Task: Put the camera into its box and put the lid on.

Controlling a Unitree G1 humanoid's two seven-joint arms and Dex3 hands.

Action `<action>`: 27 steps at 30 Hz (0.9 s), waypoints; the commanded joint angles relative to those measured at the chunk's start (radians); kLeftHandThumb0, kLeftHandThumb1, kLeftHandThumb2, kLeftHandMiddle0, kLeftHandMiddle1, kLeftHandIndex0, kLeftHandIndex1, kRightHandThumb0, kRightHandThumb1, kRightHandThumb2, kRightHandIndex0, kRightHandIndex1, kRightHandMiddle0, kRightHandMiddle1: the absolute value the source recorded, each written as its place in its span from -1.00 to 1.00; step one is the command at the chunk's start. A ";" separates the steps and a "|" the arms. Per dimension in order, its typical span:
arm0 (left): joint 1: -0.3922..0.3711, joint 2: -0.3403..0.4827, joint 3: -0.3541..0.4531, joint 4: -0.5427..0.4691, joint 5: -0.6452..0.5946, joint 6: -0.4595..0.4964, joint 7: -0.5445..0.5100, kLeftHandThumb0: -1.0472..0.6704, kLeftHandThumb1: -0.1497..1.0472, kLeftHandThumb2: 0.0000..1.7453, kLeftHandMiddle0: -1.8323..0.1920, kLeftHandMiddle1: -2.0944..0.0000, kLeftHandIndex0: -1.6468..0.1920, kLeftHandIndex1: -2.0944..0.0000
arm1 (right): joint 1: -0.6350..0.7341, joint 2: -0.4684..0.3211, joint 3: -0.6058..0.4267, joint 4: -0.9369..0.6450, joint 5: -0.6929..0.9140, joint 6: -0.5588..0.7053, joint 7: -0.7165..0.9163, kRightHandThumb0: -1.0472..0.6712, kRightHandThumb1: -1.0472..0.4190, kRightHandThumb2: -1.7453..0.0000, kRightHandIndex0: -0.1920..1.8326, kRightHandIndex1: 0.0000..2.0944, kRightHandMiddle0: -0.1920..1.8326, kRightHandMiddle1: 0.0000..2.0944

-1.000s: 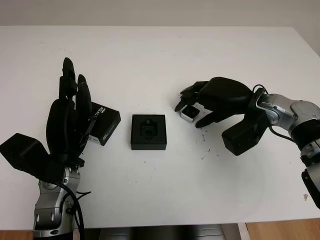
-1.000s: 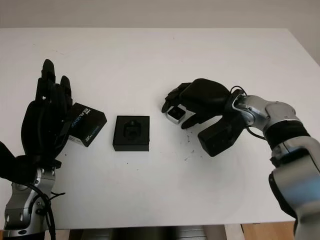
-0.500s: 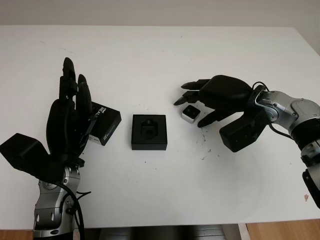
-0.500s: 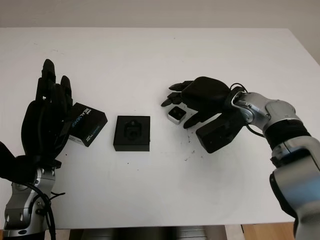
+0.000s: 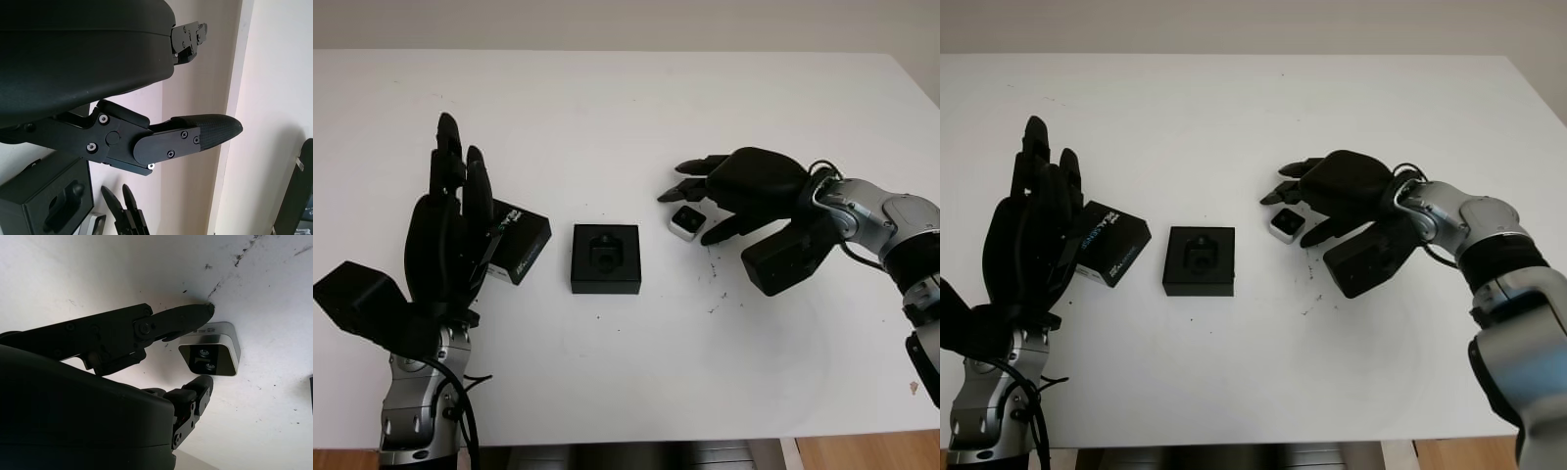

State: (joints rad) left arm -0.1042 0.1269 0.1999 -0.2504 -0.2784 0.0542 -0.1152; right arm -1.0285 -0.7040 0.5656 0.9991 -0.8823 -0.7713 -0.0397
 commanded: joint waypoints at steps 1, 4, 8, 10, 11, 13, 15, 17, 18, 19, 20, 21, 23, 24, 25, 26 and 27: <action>0.006 0.000 0.001 -0.015 -0.004 -0.007 -0.005 -0.56 1.00 -0.33 1.00 1.00 1.00 1.00 | 0.010 -0.012 0.002 0.015 -0.001 -0.012 -0.019 -0.31 -0.81 0.94 -0.52 -0.92 -0.36 -0.71; 0.007 0.002 0.001 -0.016 -0.003 -0.004 -0.006 -0.56 1.00 -0.33 1.00 1.00 1.00 1.00 | 0.010 -0.009 0.006 0.026 -0.003 -0.024 -0.038 -0.30 -0.81 0.94 -0.50 -0.91 -0.28 -0.67; 0.009 0.003 -0.001 -0.018 0.007 -0.001 -0.001 -0.56 1.00 -0.33 1.00 1.00 1.00 1.00 | 0.011 -0.008 0.008 0.032 0.003 -0.040 -0.045 -0.27 -0.82 0.94 -0.46 -0.91 -0.26 -0.43; 0.008 0.002 -0.002 -0.016 0.007 -0.003 -0.003 -0.57 1.00 -0.34 1.00 1.00 1.00 1.00 | 0.015 -0.008 0.010 0.040 0.000 -0.061 -0.075 -0.26 -0.80 0.94 -0.41 -0.91 -0.33 -0.14; 0.008 0.002 -0.002 -0.015 0.005 -0.003 -0.005 -0.56 1.00 -0.34 1.00 1.00 1.00 1.00 | 0.016 -0.008 0.013 0.044 -0.003 -0.070 -0.088 -0.25 -0.82 0.94 -0.39 -0.90 -0.33 0.02; 0.008 0.005 -0.003 -0.016 0.006 0.001 -0.008 -0.56 1.00 -0.33 1.00 1.00 1.00 1.00 | 0.015 -0.010 0.020 0.048 -0.012 -0.079 -0.101 -0.25 -0.84 0.93 -0.37 -0.89 -0.34 0.17; 0.009 0.008 -0.004 -0.014 0.010 0.002 -0.007 -0.56 1.00 -0.32 1.00 1.00 1.00 1.00 | 0.014 -0.011 0.023 0.048 -0.016 -0.082 -0.105 -0.24 -0.85 0.93 -0.35 -0.88 -0.35 0.23; 0.009 0.009 -0.004 -0.012 0.013 0.002 -0.007 -0.56 1.00 -0.33 1.00 1.00 1.00 1.00 | 0.015 -0.011 0.023 0.049 -0.014 -0.084 -0.105 -0.23 -0.86 0.93 -0.35 -0.87 -0.35 0.26; 0.009 0.009 -0.004 -0.012 0.013 0.006 -0.006 -0.56 1.00 -0.33 1.00 1.00 1.00 1.00 | 0.016 -0.010 0.022 0.051 -0.012 -0.086 -0.107 -0.23 -0.86 0.93 -0.34 -0.87 -0.35 0.26; 0.008 0.010 -0.004 -0.012 0.013 0.008 -0.006 -0.57 1.00 -0.33 1.00 1.00 1.00 1.00 | 0.017 -0.009 0.021 0.052 -0.011 -0.088 -0.109 -0.23 -0.85 0.94 -0.33 -0.87 -0.35 0.27; 0.008 0.010 -0.004 -0.011 0.013 0.009 -0.007 -0.57 1.00 -0.34 1.00 1.00 1.00 1.00 | 0.017 -0.008 0.021 0.054 -0.011 -0.090 -0.110 -0.23 -0.85 0.94 -0.33 -0.86 -0.35 0.28; 0.007 0.010 -0.003 -0.007 0.014 0.006 -0.009 -0.57 1.00 -0.34 1.00 1.00 1.00 1.00 | 0.017 -0.006 0.021 0.057 -0.008 -0.089 -0.103 -0.23 -0.86 0.94 -0.32 -0.86 -0.34 0.29; 0.007 0.010 -0.003 -0.006 0.014 0.006 -0.010 -0.56 1.00 -0.34 1.00 1.00 1.00 1.00 | 0.019 -0.001 0.016 0.062 0.004 -0.088 -0.087 -0.23 -0.86 0.94 -0.33 -0.86 -0.34 0.30; 0.007 0.010 -0.003 -0.008 0.014 0.009 -0.010 -0.56 1.00 -0.34 1.00 1.00 1.00 1.00 | 0.020 0.001 0.012 0.062 0.013 -0.084 -0.070 -0.23 -0.87 0.93 -0.33 -0.86 -0.34 0.31; 0.007 0.010 -0.002 -0.010 0.013 0.012 -0.009 -0.56 1.00 -0.34 1.00 1.00 1.00 1.00 | 0.021 0.001 0.009 0.061 0.021 -0.082 -0.055 -0.23 -0.87 0.93 -0.34 -0.86 -0.35 0.32; 0.007 0.010 -0.002 -0.010 0.013 0.013 -0.009 -0.56 1.00 -0.34 1.00 1.00 1.00 1.00 | 0.023 0.002 0.006 0.060 0.028 -0.081 -0.043 -0.23 -0.88 0.93 -0.34 -0.86 -0.36 0.33; 0.007 0.010 -0.002 -0.010 0.012 0.012 -0.011 -0.56 1.00 -0.35 1.00 1.00 1.00 1.00 | 0.025 0.001 0.004 0.057 0.033 -0.080 -0.035 -0.23 -0.88 0.93 -0.34 -0.85 -0.37 0.34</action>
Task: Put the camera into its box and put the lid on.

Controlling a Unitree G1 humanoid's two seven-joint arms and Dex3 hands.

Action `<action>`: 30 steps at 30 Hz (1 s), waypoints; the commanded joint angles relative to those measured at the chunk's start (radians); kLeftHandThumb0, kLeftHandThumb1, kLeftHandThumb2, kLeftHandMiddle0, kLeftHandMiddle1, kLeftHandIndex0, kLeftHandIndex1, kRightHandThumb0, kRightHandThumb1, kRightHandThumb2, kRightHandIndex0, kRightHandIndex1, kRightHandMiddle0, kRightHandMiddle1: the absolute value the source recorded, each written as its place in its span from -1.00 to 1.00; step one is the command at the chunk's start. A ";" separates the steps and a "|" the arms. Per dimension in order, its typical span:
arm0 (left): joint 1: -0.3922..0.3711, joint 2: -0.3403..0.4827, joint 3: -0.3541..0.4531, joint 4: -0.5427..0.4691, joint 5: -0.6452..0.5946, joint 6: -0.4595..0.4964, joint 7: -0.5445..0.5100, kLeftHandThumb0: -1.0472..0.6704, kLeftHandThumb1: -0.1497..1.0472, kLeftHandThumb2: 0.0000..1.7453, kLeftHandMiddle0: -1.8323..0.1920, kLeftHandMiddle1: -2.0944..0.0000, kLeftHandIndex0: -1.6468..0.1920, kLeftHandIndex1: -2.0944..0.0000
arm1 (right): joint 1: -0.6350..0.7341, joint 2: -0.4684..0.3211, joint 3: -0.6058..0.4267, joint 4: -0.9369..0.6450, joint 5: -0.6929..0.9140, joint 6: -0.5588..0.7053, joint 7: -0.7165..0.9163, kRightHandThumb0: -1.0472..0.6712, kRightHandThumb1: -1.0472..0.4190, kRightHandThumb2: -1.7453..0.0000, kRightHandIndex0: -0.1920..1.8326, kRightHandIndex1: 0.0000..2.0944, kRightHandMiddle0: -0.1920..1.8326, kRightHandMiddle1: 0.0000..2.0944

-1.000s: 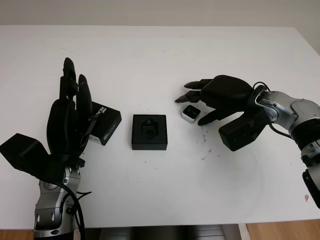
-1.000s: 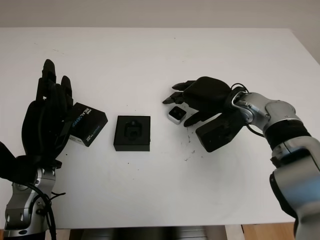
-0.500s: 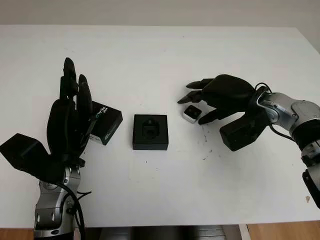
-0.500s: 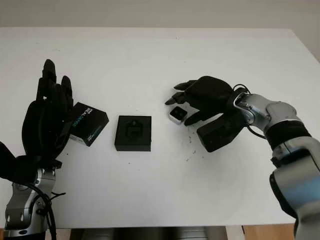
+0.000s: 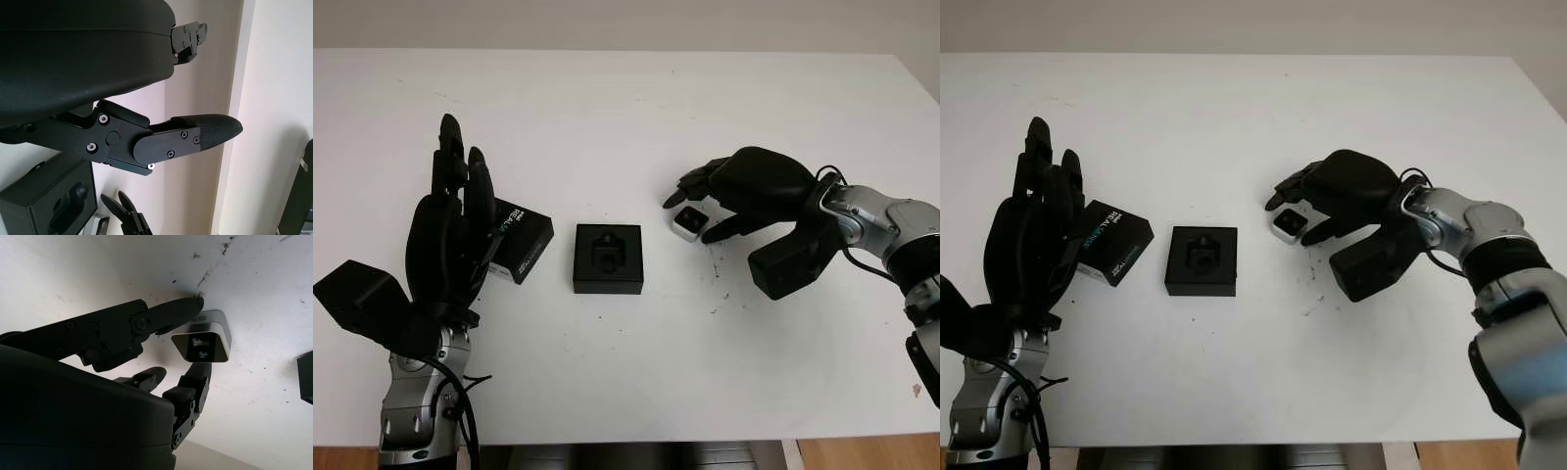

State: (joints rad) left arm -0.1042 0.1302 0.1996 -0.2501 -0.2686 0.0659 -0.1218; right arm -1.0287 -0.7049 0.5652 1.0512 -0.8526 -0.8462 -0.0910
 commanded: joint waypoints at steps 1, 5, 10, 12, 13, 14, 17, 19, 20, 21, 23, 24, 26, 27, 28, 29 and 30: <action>0.007 0.006 -0.001 -0.010 0.001 0.000 -0.006 -0.56 1.00 -0.35 1.00 1.00 1.00 1.00 | 0.026 0.002 0.003 0.003 0.007 -0.005 0.021 -0.23 -0.88 0.93 -0.34 -0.85 -0.37 0.34; 0.007 0.005 -0.003 -0.009 0.009 -0.004 -0.002 -0.57 1.00 -0.35 1.00 1.00 1.00 1.00 | 0.032 0.001 -0.003 0.005 0.020 -0.007 0.026 -0.24 -0.87 0.94 -0.33 -0.84 -0.38 0.35; 0.007 0.006 -0.001 -0.009 0.003 -0.002 -0.008 -0.57 1.00 -0.35 1.00 1.00 1.00 1.00 | 0.037 0.003 -0.012 0.015 0.027 0.007 0.026 -0.27 -0.87 0.94 -0.33 -0.81 -0.41 0.37; 0.008 0.006 -0.001 -0.008 0.005 -0.003 -0.007 -0.57 1.00 -0.35 1.00 1.00 1.00 1.00 | 0.039 0.006 -0.019 0.020 0.036 0.012 0.033 -0.27 -0.88 0.94 -0.34 -0.80 -0.42 0.38; 0.008 0.006 -0.001 -0.008 0.006 -0.004 -0.008 -0.57 1.00 -0.35 1.00 1.00 1.00 1.00 | 0.039 0.008 -0.024 0.025 0.045 0.015 0.044 -0.27 -0.88 0.94 -0.34 -0.80 -0.43 0.38; 0.008 0.006 -0.002 -0.007 0.008 -0.006 -0.007 -0.57 1.00 -0.35 1.00 1.00 1.00 1.00 | 0.040 0.010 -0.028 0.027 0.055 0.023 0.059 -0.26 -0.89 0.94 -0.36 -0.79 -0.46 0.41; 0.005 0.005 -0.001 -0.003 0.004 -0.008 -0.009 -0.57 1.00 -0.36 1.00 1.00 1.00 1.00 | 0.041 0.014 -0.037 0.029 0.075 0.036 0.088 -0.23 -0.90 0.94 -0.40 -0.80 -0.53 0.47; 0.004 0.005 -0.001 -0.005 0.003 -0.004 -0.009 -0.57 1.00 -0.36 1.00 1.00 1.00 1.00 | 0.043 0.015 -0.040 0.027 0.082 0.038 0.096 -0.22 -0.89 0.94 -0.40 -0.80 -0.55 0.49; 0.003 0.005 0.000 -0.005 0.003 -0.003 -0.008 -0.57 1.00 -0.36 1.00 1.00 1.00 1.00 | 0.044 0.014 -0.040 0.024 0.085 0.039 0.102 -0.22 -0.89 0.94 -0.40 -0.80 -0.56 0.53; 0.003 0.004 -0.001 -0.005 0.003 -0.003 -0.007 -0.57 1.00 -0.36 1.00 1.00 1.00 1.00 | 0.045 0.014 -0.041 0.022 0.089 0.037 0.105 -0.23 -0.89 0.94 -0.40 -0.81 -0.57 0.56; 0.001 0.004 0.000 -0.002 -0.001 -0.005 -0.010 -0.57 1.00 -0.36 1.00 1.00 1.00 1.00 | 0.049 0.016 -0.043 0.023 0.092 0.033 0.100 -0.25 -0.90 0.94 -0.39 -0.82 -0.62 0.68; 0.000 0.003 0.001 -0.001 -0.003 -0.005 -0.011 -0.57 1.00 -0.37 1.00 1.00 1.00 1.00 | 0.051 0.017 -0.043 0.025 0.093 0.032 0.095 -0.25 -0.90 0.94 -0.39 -0.83 -0.63 0.72; -0.001 0.004 0.000 -0.003 -0.001 -0.002 -0.009 -0.57 1.00 -0.37 1.00 1.00 1.00 1.00 | 0.057 0.019 -0.047 0.028 0.097 0.019 0.077 -0.26 -0.91 0.94 -0.37 -0.82 -0.65 0.78; -0.001 0.005 -0.001 -0.004 0.002 -0.002 -0.007 -0.57 1.00 -0.37 1.00 1.00 1.00 1.00 | 0.059 0.020 -0.050 0.032 0.100 0.010 0.066 -0.26 -0.91 0.94 -0.35 -0.82 -0.65 0.79; -0.001 0.006 -0.002 -0.003 0.004 -0.004 -0.008 -0.57 1.00 -0.37 1.00 1.00 1.00 1.00 | 0.061 0.021 -0.050 0.035 0.099 0.005 0.057 -0.26 -0.91 0.94 -0.34 -0.81 -0.64 0.81; -0.001 0.005 -0.002 -0.002 0.007 -0.006 -0.006 -0.57 1.00 -0.36 1.00 1.00 1.00 1.00 | 0.062 0.022 -0.051 0.038 0.098 -0.001 0.045 -0.28 -0.92 0.94 -0.34 -0.81 -0.64 0.87; -0.001 0.006 -0.003 -0.001 0.010 -0.008 -0.007 -0.57 1.00 -0.35 1.00 1.00 1.00 1.00 | 0.063 0.023 -0.052 0.042 0.097 -0.005 0.035 -0.28 -0.93 0.93 -0.33 -0.80 -0.62 0.92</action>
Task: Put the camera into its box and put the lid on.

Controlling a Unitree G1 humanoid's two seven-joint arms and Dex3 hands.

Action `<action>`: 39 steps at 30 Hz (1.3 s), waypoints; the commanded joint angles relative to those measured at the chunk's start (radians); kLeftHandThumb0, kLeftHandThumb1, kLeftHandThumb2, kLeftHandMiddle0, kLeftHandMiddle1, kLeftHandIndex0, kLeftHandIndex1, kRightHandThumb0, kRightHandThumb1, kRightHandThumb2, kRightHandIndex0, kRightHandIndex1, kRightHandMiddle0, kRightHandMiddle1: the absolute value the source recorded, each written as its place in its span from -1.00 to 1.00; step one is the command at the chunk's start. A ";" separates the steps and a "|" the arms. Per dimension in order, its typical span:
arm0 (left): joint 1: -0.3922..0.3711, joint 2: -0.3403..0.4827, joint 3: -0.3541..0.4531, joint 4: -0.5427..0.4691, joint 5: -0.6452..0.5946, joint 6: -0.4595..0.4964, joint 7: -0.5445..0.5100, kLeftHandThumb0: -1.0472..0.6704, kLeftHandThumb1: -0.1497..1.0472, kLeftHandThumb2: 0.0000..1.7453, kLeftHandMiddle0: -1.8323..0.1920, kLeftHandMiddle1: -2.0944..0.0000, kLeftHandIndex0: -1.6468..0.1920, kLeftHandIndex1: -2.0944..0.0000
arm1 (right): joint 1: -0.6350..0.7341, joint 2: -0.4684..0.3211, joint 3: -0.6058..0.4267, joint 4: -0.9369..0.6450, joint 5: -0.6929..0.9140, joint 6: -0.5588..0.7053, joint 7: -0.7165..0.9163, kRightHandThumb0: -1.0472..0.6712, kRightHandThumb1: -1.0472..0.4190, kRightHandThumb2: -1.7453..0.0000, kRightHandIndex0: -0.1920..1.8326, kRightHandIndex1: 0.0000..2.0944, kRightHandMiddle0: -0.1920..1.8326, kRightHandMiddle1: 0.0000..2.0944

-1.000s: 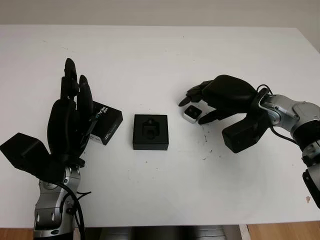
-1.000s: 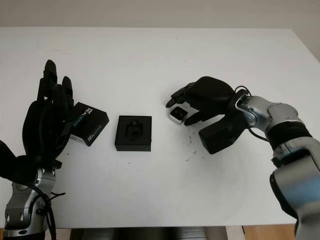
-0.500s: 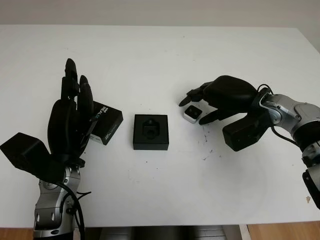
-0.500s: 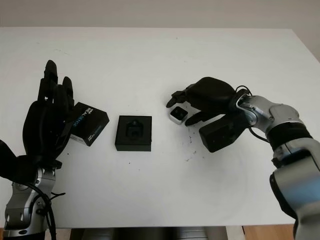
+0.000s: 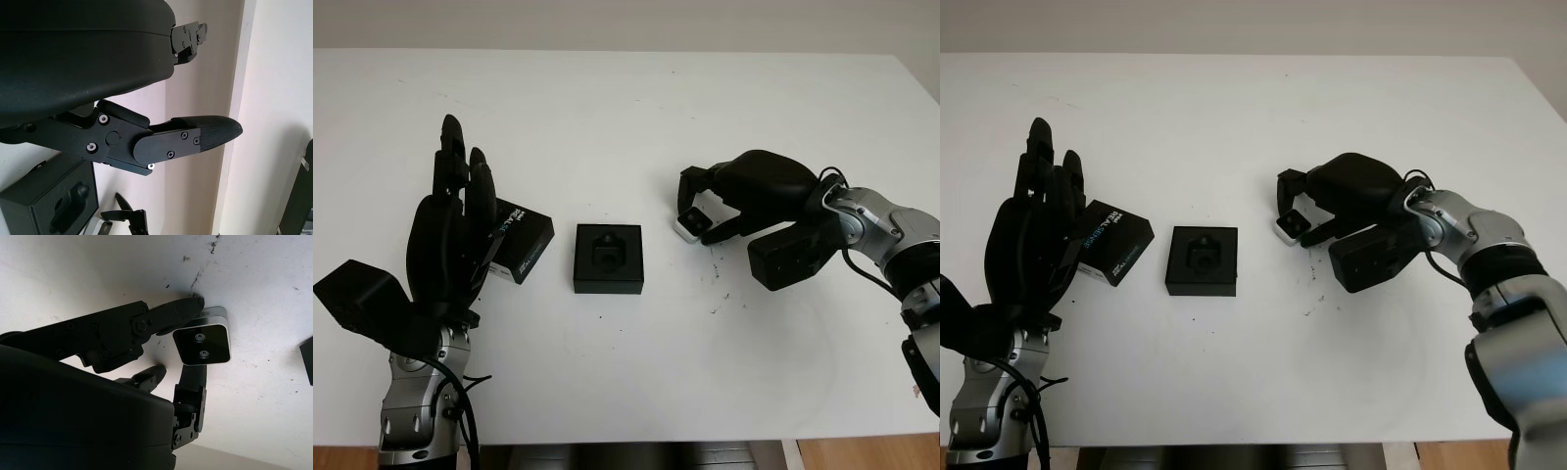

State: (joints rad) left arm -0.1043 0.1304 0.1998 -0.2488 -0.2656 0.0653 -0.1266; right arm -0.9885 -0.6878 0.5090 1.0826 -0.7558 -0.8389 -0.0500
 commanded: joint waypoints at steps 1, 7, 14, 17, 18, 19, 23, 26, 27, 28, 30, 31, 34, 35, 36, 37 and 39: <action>0.000 0.007 -0.003 -0.002 0.007 -0.008 -0.004 -0.57 1.00 -0.35 1.00 1.00 1.00 1.00 | 0.024 0.006 0.004 0.012 -0.001 -0.016 -0.011 -0.29 -0.94 0.93 -0.33 -0.80 -0.62 0.96; -0.002 0.005 -0.006 0.003 0.013 -0.009 0.000 -0.57 1.00 -0.35 1.00 1.00 1.00 1.00 | 0.032 0.015 -0.014 0.030 0.020 -0.038 -0.035 -0.30 -0.98 0.93 -0.32 -0.76 -0.53 1.00; 0.002 0.001 -0.010 0.000 0.021 -0.002 0.007 -0.57 1.00 -0.34 1.00 1.00 1.00 1.00 | 0.087 0.088 -0.146 0.045 0.259 0.005 0.146 -0.29 -1.00 0.93 -0.37 -0.65 -0.48 0.99; 0.005 0.001 -0.009 -0.002 0.017 0.001 0.005 -0.57 1.00 -0.35 1.00 1.00 1.00 1.00 | 0.113 0.115 -0.190 0.021 0.341 0.041 0.230 -0.26 -0.99 0.94 -0.45 -0.51 -0.47 0.99; 0.005 0.001 -0.008 -0.003 0.017 0.001 0.005 -0.57 1.00 -0.35 1.00 1.00 1.00 1.00 | 0.120 0.122 -0.202 0.011 0.361 0.055 0.258 -0.25 -0.98 0.94 -0.46 -0.49 -0.47 0.98; 0.005 0.001 -0.008 -0.003 0.016 0.001 0.005 -0.58 1.00 -0.35 1.00 1.00 1.00 1.00 | 0.128 0.129 -0.211 0.002 0.379 0.066 0.282 -0.25 -0.99 0.93 -0.49 -0.49 -0.47 0.98; 0.007 0.002 -0.008 -0.003 0.014 -0.001 0.001 -0.57 1.00 -0.35 1.00 1.00 1.00 1.00 | 0.159 0.163 -0.263 -0.027 0.464 0.105 0.369 -0.22 -1.00 0.93 -0.55 -0.52 -0.47 1.00; 0.008 0.006 -0.007 -0.002 0.016 0.002 -0.001 -0.57 1.00 -0.35 1.00 1.00 1.00 1.00 | 0.177 0.173 -0.281 -0.056 0.486 0.128 0.395 -0.20 -1.00 0.92 -0.55 -0.62 -0.46 1.00; 0.008 0.006 -0.008 -0.002 0.019 0.002 0.000 -0.57 1.00 -0.35 1.00 1.00 1.00 1.00 | 0.182 0.175 -0.286 -0.064 0.490 0.134 0.400 -0.20 -1.00 0.91 -0.54 -0.65 -0.46 1.00; 0.009 0.007 -0.008 -0.001 0.021 0.001 -0.001 -0.57 1.00 -0.35 1.00 1.00 1.00 1.00 | 0.187 0.177 -0.291 -0.071 0.491 0.139 0.402 -0.20 -1.00 0.91 -0.54 -0.68 -0.46 1.00; 0.009 0.008 -0.008 -0.002 0.021 0.002 -0.002 -0.57 1.00 -0.34 1.00 1.00 1.00 1.00 | 0.195 0.181 -0.298 -0.083 0.495 0.150 0.405 -0.20 -1.00 0.92 -0.53 -0.71 -0.44 1.00; 0.009 0.008 -0.008 -0.002 0.021 0.001 -0.002 -0.57 1.00 -0.34 1.00 1.00 1.00 1.00 | 0.199 0.183 -0.301 -0.089 0.499 0.157 0.409 -0.20 -1.00 0.92 -0.53 -0.72 -0.44 1.00; 0.011 0.009 -0.007 -0.005 0.019 0.005 -0.001 -0.57 1.00 -0.34 1.00 1.00 1.00 1.00 | 0.210 0.189 -0.313 -0.110 0.519 0.189 0.433 -0.20 -1.00 0.91 -0.52 -0.75 -0.44 1.00; 0.012 0.009 -0.007 -0.005 0.020 0.005 -0.001 -0.57 1.00 -0.34 1.00 1.00 1.00 1.00 | 0.214 0.193 -0.319 -0.117 0.529 0.201 0.443 -0.20 -1.00 0.90 -0.53 -0.77 -0.46 1.00; 0.012 0.009 -0.006 -0.006 0.018 0.010 -0.001 -0.57 1.00 -0.34 1.00 1.00 1.00 1.00 | 0.218 0.197 -0.327 -0.122 0.542 0.209 0.454 -0.20 -1.00 0.90 -0.53 -0.77 -0.46 1.00; 0.012 0.010 -0.006 -0.008 0.016 0.014 -0.001 -0.58 1.00 -0.35 1.00 1.00 1.00 1.00 | 0.222 0.201 -0.334 -0.126 0.552 0.214 0.459 -0.20 -1.00 0.90 -0.53 -0.79 -0.48 1.00; 0.013 0.010 -0.004 -0.008 0.016 0.016 0.000 -0.58 1.00 -0.35 1.00 1.00 1.00 1.00 | 0.229 0.212 -0.351 -0.131 0.575 0.218 0.466 -0.22 -1.00 0.91 -0.52 -0.80 -0.48 1.00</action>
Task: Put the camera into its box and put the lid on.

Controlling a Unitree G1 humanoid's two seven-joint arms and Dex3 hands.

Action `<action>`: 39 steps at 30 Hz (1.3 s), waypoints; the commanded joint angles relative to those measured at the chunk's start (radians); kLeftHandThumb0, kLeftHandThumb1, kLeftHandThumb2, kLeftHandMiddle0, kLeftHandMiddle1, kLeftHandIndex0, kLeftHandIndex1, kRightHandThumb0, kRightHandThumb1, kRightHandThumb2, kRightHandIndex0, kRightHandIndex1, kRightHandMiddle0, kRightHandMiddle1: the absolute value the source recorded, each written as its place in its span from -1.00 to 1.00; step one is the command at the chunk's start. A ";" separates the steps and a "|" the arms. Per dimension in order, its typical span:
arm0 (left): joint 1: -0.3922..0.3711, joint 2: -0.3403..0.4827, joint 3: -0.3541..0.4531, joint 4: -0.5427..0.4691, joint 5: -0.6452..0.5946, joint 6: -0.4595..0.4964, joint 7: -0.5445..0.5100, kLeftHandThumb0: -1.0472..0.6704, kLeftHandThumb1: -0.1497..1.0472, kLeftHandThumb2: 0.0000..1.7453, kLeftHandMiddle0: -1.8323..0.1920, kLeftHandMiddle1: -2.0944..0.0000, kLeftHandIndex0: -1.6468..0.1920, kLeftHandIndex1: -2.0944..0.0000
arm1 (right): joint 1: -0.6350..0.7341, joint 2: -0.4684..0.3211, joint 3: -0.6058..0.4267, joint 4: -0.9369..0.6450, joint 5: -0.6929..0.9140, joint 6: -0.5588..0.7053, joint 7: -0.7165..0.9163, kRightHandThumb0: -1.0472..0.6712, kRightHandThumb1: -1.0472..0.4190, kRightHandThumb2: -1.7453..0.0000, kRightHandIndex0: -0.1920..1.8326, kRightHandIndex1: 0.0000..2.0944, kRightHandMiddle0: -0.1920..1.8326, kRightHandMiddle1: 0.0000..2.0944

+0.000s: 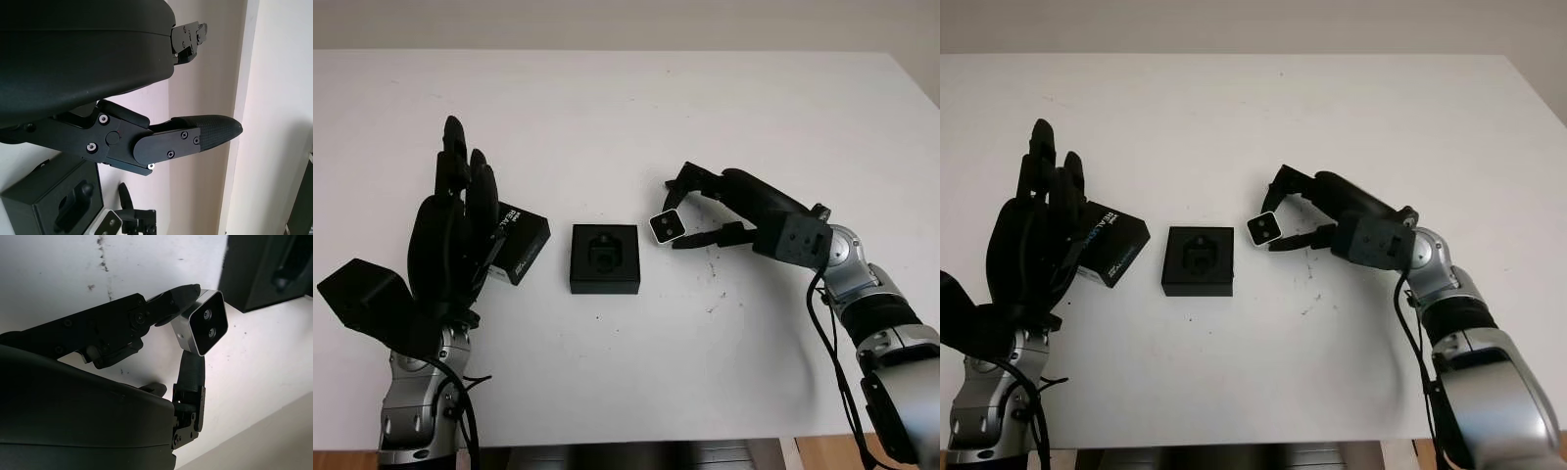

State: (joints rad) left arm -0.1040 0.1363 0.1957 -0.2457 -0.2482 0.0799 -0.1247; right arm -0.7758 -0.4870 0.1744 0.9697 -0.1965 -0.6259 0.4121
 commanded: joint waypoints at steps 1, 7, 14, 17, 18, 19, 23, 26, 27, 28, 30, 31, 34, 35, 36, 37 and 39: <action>0.012 0.003 0.001 -0.010 -0.003 0.000 -0.003 -0.58 1.00 -0.35 1.00 1.00 1.00 1.00 | 0.019 0.016 -0.023 -0.023 0.024 0.009 0.005 -0.23 -1.00 0.91 -0.52 -0.81 -0.48 1.00; 0.011 0.004 0.004 -0.008 -0.007 -0.003 -0.008 -0.57 1.00 -0.36 1.00 1.00 1.00 1.00 | 0.042 0.043 -0.069 -0.070 0.088 0.051 0.024 -0.28 -1.00 0.89 -0.52 -0.85 -0.43 1.00; 0.013 0.011 0.008 -0.005 -0.011 0.000 -0.018 -0.57 1.00 -0.35 1.00 1.00 1.00 1.00 | 0.073 0.079 -0.135 -0.134 0.156 0.083 0.003 -0.29 -1.00 0.88 -0.53 -0.89 -0.39 1.00; 0.010 0.011 0.007 -0.003 -0.012 0.001 -0.020 -0.57 1.00 -0.35 1.00 1.00 1.00 1.00 | 0.102 0.111 -0.152 -0.187 0.190 0.092 0.000 -0.31 -1.00 0.88 -0.54 -0.91 -0.34 1.00; 0.009 0.011 0.008 -0.002 -0.013 0.001 -0.021 -0.57 1.00 -0.35 1.00 1.00 1.00 1.00 | 0.113 0.119 -0.154 -0.210 0.192 0.096 -0.007 -0.31 -1.00 0.87 -0.54 -0.91 -0.34 1.00; 0.008 0.011 0.008 -0.002 -0.013 0.001 -0.022 -0.58 1.00 -0.35 1.00 1.00 1.00 1.00 | 0.121 0.124 -0.155 -0.228 0.192 0.101 -0.011 -0.31 -1.00 0.87 -0.54 -0.92 -0.34 1.00; 0.003 0.008 0.007 0.000 -0.014 0.000 -0.020 -0.58 1.00 -0.36 1.00 1.00 1.00 1.00 | 0.202 0.195 -0.161 -0.394 0.224 0.171 -0.059 -0.28 -1.00 0.85 -0.56 -0.93 -0.37 1.00; 0.003 0.008 0.004 -0.005 -0.011 0.002 -0.019 -0.58 1.00 -0.35 1.00 1.00 1.00 1.00 | 0.265 0.250 -0.155 -0.507 0.245 0.233 -0.090 -0.27 -1.00 0.82 -0.59 -0.95 -0.45 1.00; 0.003 0.008 0.003 -0.006 -0.010 0.003 -0.018 -0.58 1.00 -0.35 1.00 1.00 1.00 1.00 | 0.283 0.267 -0.155 -0.535 0.254 0.251 -0.095 -0.27 -1.00 0.81 -0.60 -0.95 -0.48 1.00; 0.003 0.008 0.004 -0.006 -0.011 0.003 -0.018 -0.58 1.00 -0.35 1.00 1.00 1.00 1.00 | 0.302 0.285 -0.153 -0.562 0.262 0.267 -0.101 -0.28 -1.00 0.81 -0.61 -0.95 -0.49 1.00; 0.004 0.007 0.004 -0.006 -0.013 0.003 -0.018 -0.58 1.00 -0.36 1.00 1.00 1.00 1.00 | 0.340 0.320 -0.145 -0.621 0.267 0.292 -0.119 -0.29 -1.00 0.79 -0.62 -0.96 -0.54 1.00; 0.003 0.006 0.004 -0.006 -0.015 0.004 -0.018 -0.58 1.00 -0.36 1.00 1.00 1.00 1.00 | 0.360 0.338 -0.140 -0.651 0.268 0.306 -0.131 -0.29 -1.00 0.79 -0.62 -0.96 -0.55 1.00; 0.003 0.004 0.002 -0.007 -0.012 0.006 -0.015 -0.58 1.00 -0.36 1.00 1.00 1.00 1.00 | 0.411 0.386 -0.125 -0.724 0.253 0.352 -0.174 -0.30 -1.00 0.77 -0.62 -0.96 -0.52 1.00; 0.004 0.004 0.001 -0.007 -0.012 0.007 -0.016 -0.58 1.00 -0.36 1.00 1.00 1.00 1.00 | 0.430 0.400 -0.119 -0.746 0.246 0.365 -0.191 -0.28 -1.00 0.76 -0.62 -0.96 -0.51 1.00; 0.005 0.004 0.000 -0.009 -0.012 0.008 -0.016 -0.58 1.00 -0.35 1.00 1.00 1.00 1.00 | 0.448 0.412 -0.111 -0.771 0.234 0.383 -0.210 -0.28 -1.00 0.75 -0.63 -0.96 -0.50 1.00; 0.005 0.003 0.000 -0.010 -0.012 0.009 -0.015 -0.58 1.00 -0.36 1.00 1.00 1.00 1.00 | 0.463 0.421 -0.106 -0.792 0.229 0.401 -0.222 -0.28 -1.00 0.74 -0.63 -0.96 -0.49 1.00; 0.007 -0.001 -0.002 -0.013 -0.009 0.011 -0.009 -0.58 1.00 -0.36 1.00 1.00 1.00 1.00 | 0.494 0.442 -0.097 -0.837 0.222 0.441 -0.248 -0.30 -1.00 0.72 -0.64 -0.96 -0.47 1.00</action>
State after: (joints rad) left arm -0.1040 0.1398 0.1982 -0.2426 -0.2559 0.0893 -0.1369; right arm -0.3023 -0.0554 0.0750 0.1757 0.0275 -0.2003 0.1773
